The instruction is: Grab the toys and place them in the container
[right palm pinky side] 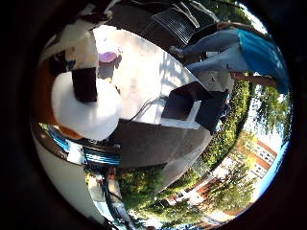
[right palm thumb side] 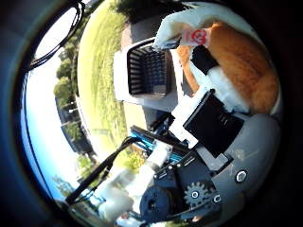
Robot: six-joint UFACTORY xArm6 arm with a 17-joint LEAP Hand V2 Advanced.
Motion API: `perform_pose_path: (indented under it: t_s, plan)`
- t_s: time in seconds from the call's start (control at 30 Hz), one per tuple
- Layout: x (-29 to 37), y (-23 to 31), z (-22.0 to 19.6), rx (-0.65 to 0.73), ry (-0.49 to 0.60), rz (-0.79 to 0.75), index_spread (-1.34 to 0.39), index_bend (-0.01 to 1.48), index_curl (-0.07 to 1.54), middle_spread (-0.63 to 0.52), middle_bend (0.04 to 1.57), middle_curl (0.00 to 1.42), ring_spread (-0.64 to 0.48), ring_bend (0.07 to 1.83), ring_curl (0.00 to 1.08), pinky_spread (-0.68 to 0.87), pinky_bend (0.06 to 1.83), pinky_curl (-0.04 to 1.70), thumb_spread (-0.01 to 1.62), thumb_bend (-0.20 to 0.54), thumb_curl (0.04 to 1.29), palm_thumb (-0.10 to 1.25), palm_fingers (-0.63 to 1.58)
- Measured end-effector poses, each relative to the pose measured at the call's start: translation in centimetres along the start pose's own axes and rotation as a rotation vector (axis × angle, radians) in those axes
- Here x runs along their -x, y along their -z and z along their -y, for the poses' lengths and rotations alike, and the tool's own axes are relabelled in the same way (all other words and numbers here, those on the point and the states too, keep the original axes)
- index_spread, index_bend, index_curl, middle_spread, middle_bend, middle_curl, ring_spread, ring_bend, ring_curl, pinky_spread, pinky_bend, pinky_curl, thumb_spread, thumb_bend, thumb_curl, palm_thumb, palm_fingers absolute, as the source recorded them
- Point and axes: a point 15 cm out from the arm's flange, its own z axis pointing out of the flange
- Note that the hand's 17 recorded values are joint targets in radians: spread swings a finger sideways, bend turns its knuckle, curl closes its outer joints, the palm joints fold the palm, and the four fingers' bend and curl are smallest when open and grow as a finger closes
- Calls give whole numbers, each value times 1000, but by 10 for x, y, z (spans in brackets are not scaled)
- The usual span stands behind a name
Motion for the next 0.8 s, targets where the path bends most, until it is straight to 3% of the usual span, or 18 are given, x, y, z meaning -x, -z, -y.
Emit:
perform_pose_path:
  t_s: [0.27, 0.5, 0.7, 0.8]
  plan:
    - [157, -17, 55, -75, 206, 144, -1121, 698, 882, -279, 1301, 1158, -147, 1568, 922, 136, 1553, 959, 1137, -17, 706, 991, 623]
    - [220, -77, 149, -196, 208, 141, -1151, 686, 1048, -272, 1350, 1167, -146, 1617, 917, 124, 1578, 1005, 1142, -15, 725, 983, 572]
    - [229, -187, 194, -89, 173, 156, -1162, 676, 1188, -263, 1385, 1165, -140, 1650, 903, 114, 1569, 1040, 1156, -31, 721, 916, 526]
    - [225, -214, 203, -57, 150, 160, -1147, 657, 1227, -247, 1359, 1134, -108, 1639, 868, 127, 1521, 1032, 1184, -25, 695, 888, 521]
